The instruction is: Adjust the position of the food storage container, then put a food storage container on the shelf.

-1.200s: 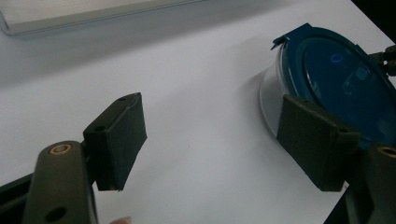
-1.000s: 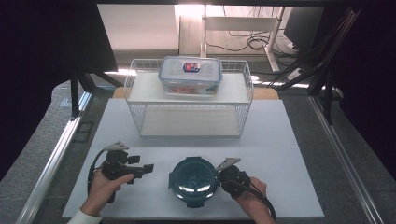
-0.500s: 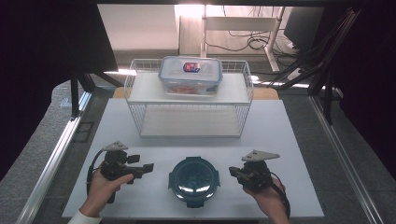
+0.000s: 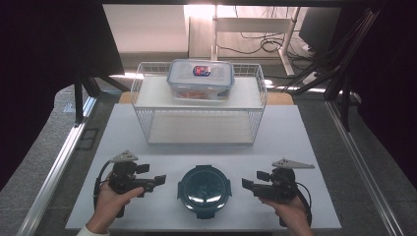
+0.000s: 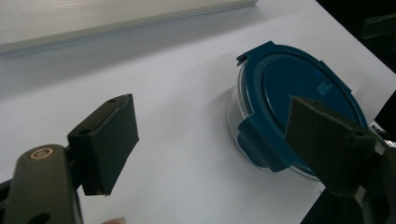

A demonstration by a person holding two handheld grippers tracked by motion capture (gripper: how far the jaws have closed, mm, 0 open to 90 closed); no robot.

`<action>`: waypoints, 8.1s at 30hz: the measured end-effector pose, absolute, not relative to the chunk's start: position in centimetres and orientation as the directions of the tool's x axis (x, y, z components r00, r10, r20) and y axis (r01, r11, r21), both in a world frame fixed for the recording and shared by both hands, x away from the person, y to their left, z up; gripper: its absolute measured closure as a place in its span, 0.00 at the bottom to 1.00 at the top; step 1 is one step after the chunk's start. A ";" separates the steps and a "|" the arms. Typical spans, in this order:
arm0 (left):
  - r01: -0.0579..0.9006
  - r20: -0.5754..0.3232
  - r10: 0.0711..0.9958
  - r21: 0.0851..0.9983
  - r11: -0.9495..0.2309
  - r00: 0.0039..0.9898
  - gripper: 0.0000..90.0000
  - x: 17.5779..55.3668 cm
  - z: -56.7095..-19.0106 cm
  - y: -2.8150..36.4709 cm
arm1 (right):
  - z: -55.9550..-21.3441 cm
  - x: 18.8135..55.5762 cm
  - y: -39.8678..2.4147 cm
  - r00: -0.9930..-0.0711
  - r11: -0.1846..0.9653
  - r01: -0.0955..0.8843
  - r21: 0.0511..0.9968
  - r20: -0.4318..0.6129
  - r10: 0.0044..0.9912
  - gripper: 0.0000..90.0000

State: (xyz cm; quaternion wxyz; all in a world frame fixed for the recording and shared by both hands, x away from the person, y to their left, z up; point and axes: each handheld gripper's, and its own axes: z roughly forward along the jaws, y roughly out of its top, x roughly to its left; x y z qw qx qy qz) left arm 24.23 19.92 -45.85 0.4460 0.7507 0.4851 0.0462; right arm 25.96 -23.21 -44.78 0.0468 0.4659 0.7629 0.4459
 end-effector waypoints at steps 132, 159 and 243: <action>0.818 -0.642 0.614 0.575 -0.010 0.459 0.43 25.6 -46.5 14.5 | -44.8 28.7 -16.3 -0.597 0.175 0.738 0.652 0.508 0.621 0.39; 0.781 -0.599 0.630 0.624 -0.020 0.495 0.43 26.5 -43.2 14.6 | -42.1 29.4 -16.2 -0.622 0.153 0.700 0.698 0.491 0.610 0.39; 0.664 -0.496 0.626 0.746 -0.047 0.601 0.43 40.5 -24.1 16.8 | -24.2 41.7 -14.5 -0.658 0.057 0.589 0.806 0.437 0.613 0.41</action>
